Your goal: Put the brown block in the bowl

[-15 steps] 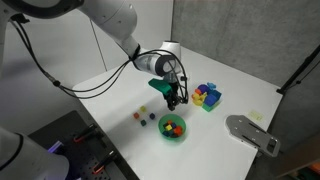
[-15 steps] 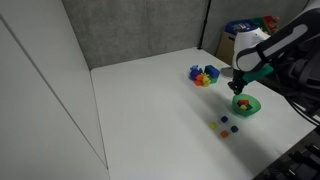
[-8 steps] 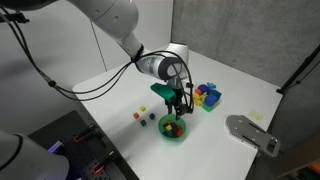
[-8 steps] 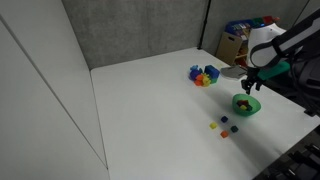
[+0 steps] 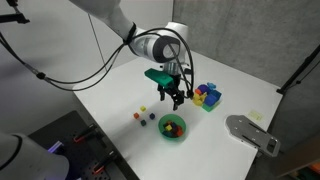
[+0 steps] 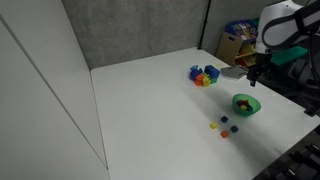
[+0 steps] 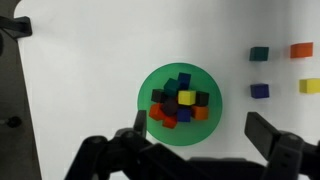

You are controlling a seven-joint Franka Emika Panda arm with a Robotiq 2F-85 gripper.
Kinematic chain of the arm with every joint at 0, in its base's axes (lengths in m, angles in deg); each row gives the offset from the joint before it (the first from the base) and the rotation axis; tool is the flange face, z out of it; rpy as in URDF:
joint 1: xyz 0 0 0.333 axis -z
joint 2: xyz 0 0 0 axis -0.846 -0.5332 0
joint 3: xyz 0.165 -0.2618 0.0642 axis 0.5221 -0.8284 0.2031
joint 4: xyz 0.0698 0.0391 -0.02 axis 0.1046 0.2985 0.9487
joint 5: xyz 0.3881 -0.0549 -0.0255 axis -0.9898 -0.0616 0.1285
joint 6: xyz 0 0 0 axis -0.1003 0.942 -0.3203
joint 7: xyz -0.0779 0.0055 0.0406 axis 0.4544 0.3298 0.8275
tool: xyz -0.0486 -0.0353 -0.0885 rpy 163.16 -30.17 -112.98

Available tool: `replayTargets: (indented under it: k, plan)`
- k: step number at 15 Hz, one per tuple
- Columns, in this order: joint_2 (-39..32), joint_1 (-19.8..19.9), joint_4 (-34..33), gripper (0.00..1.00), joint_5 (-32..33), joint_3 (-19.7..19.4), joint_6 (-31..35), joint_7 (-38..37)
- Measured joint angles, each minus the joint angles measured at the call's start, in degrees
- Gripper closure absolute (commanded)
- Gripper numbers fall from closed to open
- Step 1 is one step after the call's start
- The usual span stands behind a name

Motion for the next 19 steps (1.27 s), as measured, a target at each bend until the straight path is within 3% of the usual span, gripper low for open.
replayTargets:
  k: [7, 14, 19]
  plan:
    - [13.6, 1.6, 5.8, 0.00, -6.1, 2.7, -1.5, 5.4]
    - [28.1, 1.6, 14.2, 0.00, -6.2, 3.5, -1.4, 6.4]
    - [33.6, 1.6, 17.9, 0.00, -6.2, 3.6, -1.4, 7.2]
